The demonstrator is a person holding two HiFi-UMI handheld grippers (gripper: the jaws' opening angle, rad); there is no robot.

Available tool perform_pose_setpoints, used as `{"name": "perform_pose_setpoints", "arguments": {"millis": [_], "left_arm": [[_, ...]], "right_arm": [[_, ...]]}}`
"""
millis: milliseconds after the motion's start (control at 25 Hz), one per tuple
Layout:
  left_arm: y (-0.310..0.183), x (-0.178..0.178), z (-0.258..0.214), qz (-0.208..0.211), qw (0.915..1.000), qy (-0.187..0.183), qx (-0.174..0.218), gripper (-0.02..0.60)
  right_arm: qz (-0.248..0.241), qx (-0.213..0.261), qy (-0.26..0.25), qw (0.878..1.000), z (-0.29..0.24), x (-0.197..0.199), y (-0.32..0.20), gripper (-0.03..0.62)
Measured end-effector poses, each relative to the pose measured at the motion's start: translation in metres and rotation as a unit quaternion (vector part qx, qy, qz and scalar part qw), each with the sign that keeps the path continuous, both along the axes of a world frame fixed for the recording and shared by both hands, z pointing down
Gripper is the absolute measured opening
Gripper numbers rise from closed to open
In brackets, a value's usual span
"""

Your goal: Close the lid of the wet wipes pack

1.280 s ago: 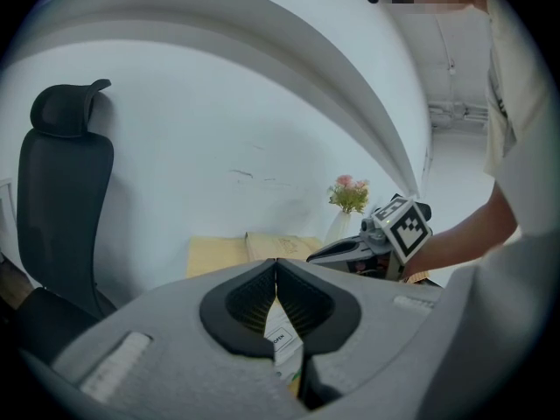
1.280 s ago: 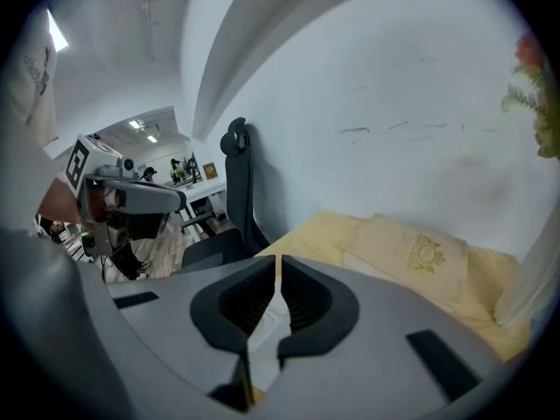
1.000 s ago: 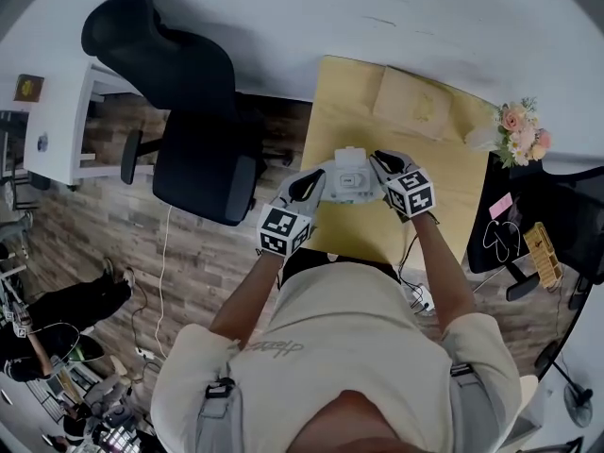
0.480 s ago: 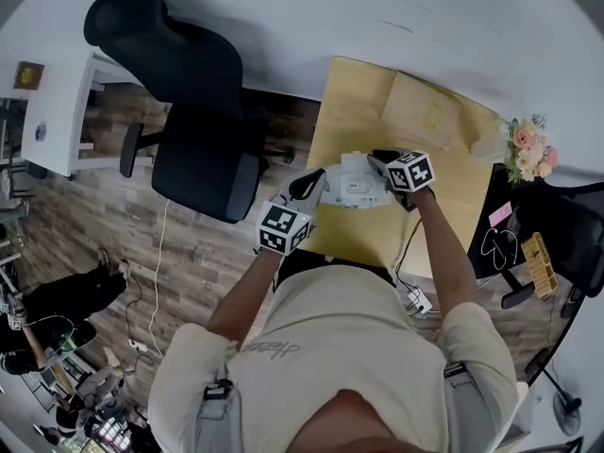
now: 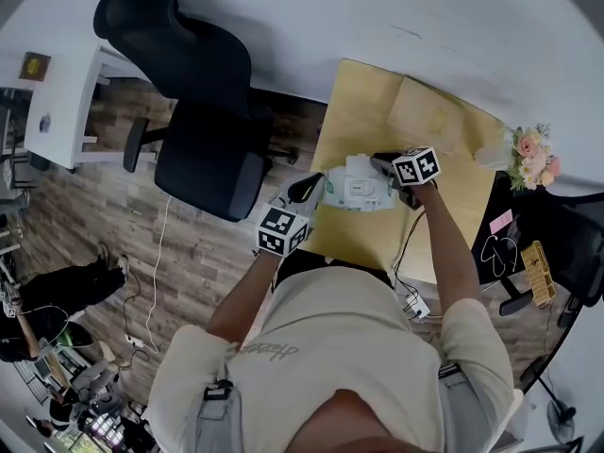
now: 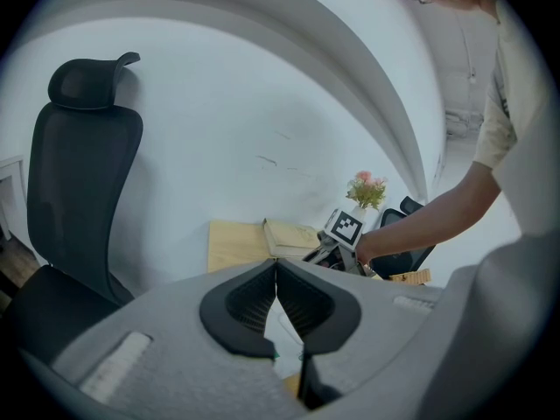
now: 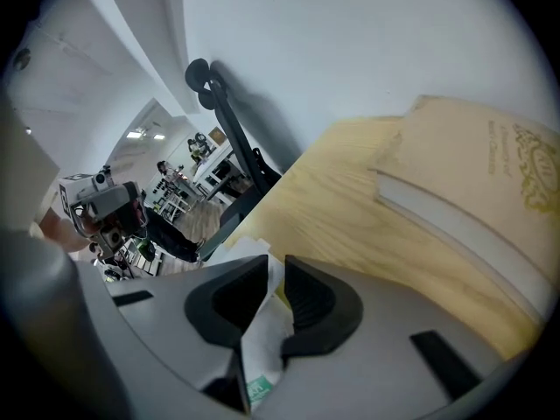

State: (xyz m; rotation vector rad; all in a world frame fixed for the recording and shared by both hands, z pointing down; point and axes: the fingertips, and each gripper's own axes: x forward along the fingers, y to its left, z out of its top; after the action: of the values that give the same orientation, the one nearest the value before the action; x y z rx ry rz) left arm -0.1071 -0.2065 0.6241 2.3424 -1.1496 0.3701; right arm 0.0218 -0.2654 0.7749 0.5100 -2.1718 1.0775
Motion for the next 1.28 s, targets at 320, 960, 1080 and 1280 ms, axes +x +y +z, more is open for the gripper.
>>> {"name": "perform_pose_setpoints", "arguments": {"millis": [320,960,1080,1280], "left_arm": [[-0.002,0.000,-0.007,-0.006,0.9999,0.004,0.010,0.018],[0.019,0.017,-0.017,0.016,0.9996,0.002,0.023,0.018],[0.023,0.019,-0.019,0.019,0.9995,-0.001,0.025,0.018],[0.029,0.022,-0.021,0.025,0.9993,-0.007,0.026,0.018]], "right_arm": [[-0.002,0.057,-0.013,0.998,-0.026,0.002,0.002,0.040],[-0.066,0.155,-0.020,0.986,-0.064,-0.003,0.067,0.043],[-0.071,0.169,-0.017,0.983,-0.065,-0.001,0.077,0.044],[-0.069,0.176,-0.007,0.982,-0.060,0.002,0.090,0.046]]}}
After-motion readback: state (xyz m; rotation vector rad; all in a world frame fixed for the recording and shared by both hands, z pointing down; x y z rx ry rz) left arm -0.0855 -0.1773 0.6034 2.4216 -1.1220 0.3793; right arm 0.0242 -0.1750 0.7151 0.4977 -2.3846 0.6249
